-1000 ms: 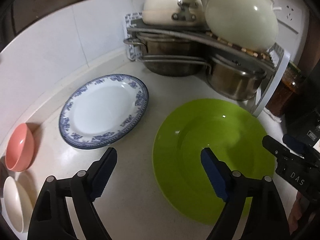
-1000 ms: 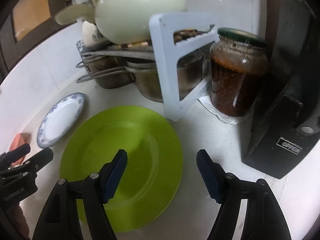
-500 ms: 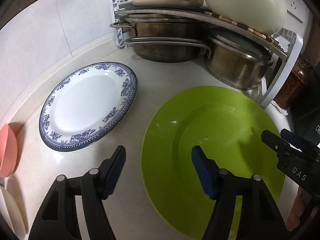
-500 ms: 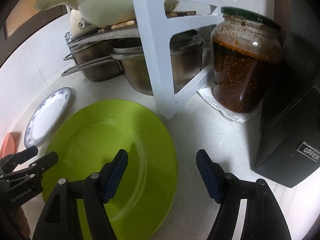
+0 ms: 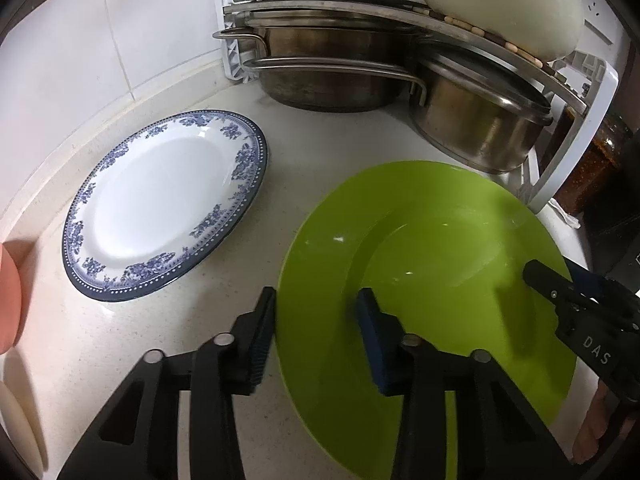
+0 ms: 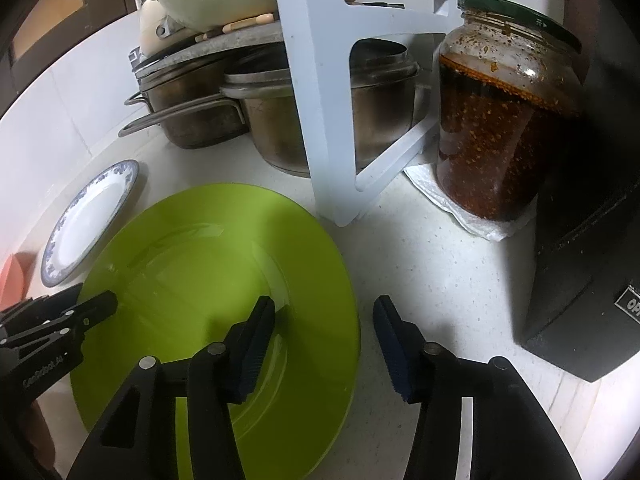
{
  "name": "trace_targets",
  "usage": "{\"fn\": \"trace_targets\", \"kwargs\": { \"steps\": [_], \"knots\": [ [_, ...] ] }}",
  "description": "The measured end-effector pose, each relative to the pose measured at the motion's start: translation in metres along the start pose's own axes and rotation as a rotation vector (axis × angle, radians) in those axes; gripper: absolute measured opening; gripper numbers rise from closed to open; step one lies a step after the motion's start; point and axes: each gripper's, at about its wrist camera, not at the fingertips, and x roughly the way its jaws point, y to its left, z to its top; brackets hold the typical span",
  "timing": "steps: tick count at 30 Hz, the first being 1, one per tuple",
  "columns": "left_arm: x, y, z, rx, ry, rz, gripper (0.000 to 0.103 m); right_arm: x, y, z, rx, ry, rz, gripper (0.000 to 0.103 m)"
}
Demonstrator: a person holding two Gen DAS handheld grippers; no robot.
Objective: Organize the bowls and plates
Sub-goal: 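Close the left gripper on the green plate rim while the right gripper clamps it too, then lift and carry the green plate toward the blue-and-white plate with both grippers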
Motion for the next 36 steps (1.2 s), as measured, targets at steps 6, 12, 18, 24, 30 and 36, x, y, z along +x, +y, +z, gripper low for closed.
{"fn": "trace_targets", "kwargs": {
  "steps": [6, 12, 18, 24, 30, 36],
  "knots": [
    [0.001, 0.003, 0.001, -0.011, 0.001, -0.006, 0.037, 0.002, 0.003, 0.003, -0.006, 0.005, 0.012, 0.043],
    [-0.001, 0.004, 0.0, -0.029, 0.001, 0.001, 0.037, 0.0, 0.003, 0.003, -0.008, 0.011, 0.014, 0.041],
    [-0.015, 0.008, -0.003, -0.048, -0.013, 0.005, 0.037, -0.011, 0.008, 0.001, -0.019, -0.012, 0.012, 0.04],
    [-0.044, 0.016, -0.006, -0.078, -0.046, 0.022, 0.037, -0.033, 0.014, 0.001, -0.028, -0.031, 0.028, 0.04],
    [-0.072, 0.024, -0.011, -0.104, -0.081, 0.03, 0.037, -0.06, 0.025, 0.002, -0.048, -0.062, 0.039, 0.04],
    [-0.1, 0.032, -0.019, -0.127, -0.116, 0.049, 0.037, -0.084, 0.039, -0.002, -0.064, -0.084, 0.052, 0.04]
  ]
}}
